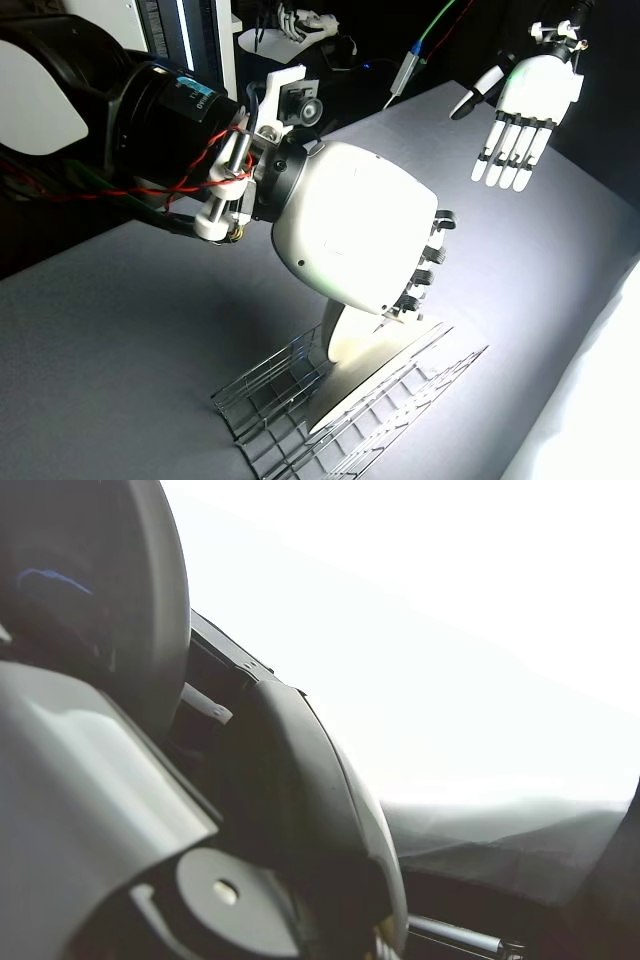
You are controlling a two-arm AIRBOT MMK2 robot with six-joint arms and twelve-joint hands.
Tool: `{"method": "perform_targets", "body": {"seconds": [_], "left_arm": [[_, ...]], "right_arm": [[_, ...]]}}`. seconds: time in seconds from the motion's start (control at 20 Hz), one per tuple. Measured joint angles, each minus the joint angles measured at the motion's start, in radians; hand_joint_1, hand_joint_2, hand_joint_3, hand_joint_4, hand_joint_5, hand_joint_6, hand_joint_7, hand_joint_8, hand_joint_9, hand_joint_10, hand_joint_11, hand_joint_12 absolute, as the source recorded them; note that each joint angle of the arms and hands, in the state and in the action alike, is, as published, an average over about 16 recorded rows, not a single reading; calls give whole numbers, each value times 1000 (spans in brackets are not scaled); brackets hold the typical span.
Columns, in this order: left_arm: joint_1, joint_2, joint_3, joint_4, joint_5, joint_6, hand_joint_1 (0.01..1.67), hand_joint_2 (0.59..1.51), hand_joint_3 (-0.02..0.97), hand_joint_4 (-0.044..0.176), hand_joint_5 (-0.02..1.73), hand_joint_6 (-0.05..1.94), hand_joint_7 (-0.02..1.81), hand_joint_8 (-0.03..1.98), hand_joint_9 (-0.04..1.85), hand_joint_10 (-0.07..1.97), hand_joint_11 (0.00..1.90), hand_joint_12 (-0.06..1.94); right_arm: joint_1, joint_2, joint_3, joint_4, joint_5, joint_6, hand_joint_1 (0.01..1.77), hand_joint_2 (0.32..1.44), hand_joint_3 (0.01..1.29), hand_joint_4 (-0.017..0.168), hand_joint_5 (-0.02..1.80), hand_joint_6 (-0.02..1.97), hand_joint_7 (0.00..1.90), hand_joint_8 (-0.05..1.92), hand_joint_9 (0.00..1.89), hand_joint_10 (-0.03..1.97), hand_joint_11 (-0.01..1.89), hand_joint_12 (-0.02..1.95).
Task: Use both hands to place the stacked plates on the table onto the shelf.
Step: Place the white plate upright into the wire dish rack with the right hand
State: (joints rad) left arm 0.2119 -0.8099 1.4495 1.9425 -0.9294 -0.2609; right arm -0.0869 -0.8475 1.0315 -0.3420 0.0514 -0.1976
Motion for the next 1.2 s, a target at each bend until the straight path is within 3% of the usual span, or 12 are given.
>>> {"method": "perform_targets", "body": {"seconds": [0.25,0.65,1.05,1.2], "left_arm": [[1,-4,-4,1,0,-1,22,1049,0,8,42,18,19,17,18,-53,13,6],[3,-10,-6,2,1,-2,22,1050,0,8,43,18,19,17,18,-52,12,6],[5,-12,-10,3,1,-3,21,1050,0,8,37,18,21,17,18,-52,12,6],[5,-13,-14,2,0,-6,22,1050,0,8,37,18,24,17,19,-52,12,6]], "right_arm": [[-31,11,11,-52,22,-1,1320,988,12,-8,929,950,1044,812,937,1102,824,1240],[-77,26,24,-102,46,-8,1279,999,13,0,888,990,996,805,949,734,750,1261],[-103,39,11,-133,72,-15,1143,1017,14,1,690,555,754,420,744,275,396,1277],[-96,42,5,-148,83,-16,1087,1023,15,-1,571,373,619,244,606,199,253,1236]]}}
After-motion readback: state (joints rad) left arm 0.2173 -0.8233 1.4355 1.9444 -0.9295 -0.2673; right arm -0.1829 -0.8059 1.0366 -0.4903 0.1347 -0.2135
